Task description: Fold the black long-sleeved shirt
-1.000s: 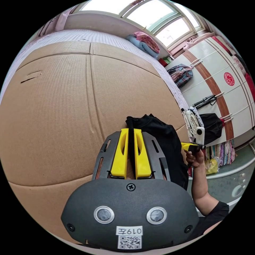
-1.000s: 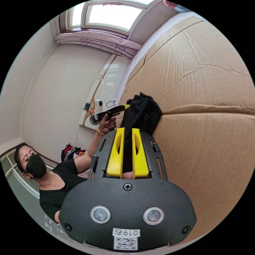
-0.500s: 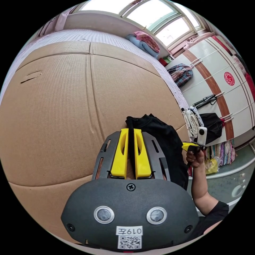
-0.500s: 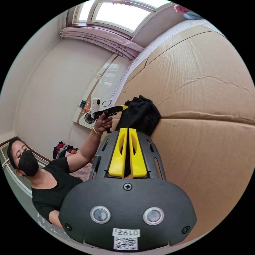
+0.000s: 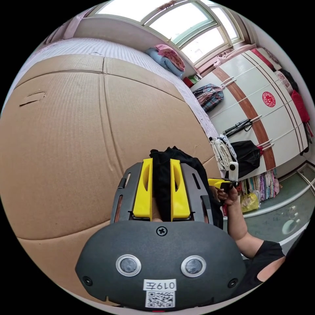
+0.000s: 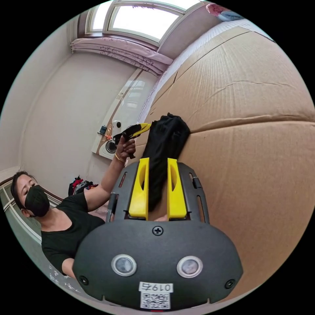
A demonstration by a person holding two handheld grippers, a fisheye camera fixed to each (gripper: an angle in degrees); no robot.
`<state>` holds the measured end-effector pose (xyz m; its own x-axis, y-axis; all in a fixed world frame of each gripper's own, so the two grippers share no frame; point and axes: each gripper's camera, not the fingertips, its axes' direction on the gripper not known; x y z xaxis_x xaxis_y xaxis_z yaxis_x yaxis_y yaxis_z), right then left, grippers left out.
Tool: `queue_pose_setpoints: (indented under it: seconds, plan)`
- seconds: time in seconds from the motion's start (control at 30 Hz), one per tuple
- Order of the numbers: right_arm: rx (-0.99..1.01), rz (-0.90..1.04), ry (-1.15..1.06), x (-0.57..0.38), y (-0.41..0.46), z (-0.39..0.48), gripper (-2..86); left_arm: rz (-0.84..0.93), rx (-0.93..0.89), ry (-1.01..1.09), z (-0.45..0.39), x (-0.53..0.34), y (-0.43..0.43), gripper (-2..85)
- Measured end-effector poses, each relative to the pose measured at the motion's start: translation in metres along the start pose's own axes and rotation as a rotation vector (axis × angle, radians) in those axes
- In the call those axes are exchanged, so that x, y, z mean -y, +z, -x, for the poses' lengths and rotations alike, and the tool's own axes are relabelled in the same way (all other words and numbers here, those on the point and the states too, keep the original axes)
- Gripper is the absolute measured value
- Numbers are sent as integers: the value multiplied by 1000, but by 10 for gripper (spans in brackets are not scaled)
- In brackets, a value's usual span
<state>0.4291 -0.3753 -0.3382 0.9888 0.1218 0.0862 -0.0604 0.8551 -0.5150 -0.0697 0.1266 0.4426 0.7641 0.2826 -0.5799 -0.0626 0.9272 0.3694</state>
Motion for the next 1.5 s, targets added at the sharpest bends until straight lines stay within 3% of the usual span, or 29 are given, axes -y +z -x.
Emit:
queue_pose_setpoints:
  seconds: [0.13,0.47,0.7,1.03,1.23,1.5]
  plan:
    - [7,37,-26,-5,7,14,83,-13,-2,-7,0,-25,-35,71]
    - [-9,51,-2,-16,31,12,73,-42,-47,-116,11,-180,-74,73]
    - [-32,52,-10,-21,43,13,20,65,-96,-156,21,-198,-51,47]
    - [-98,21,-9,-46,51,10,-8,45,-149,-189,46,-208,-63,14]
    - [-97,20,-33,-65,69,8,-6,39,-121,-128,41,-209,-73,12]
    - [-125,-87,-95,-116,45,20,-7,-187,-121,167,-9,-248,-155,14]
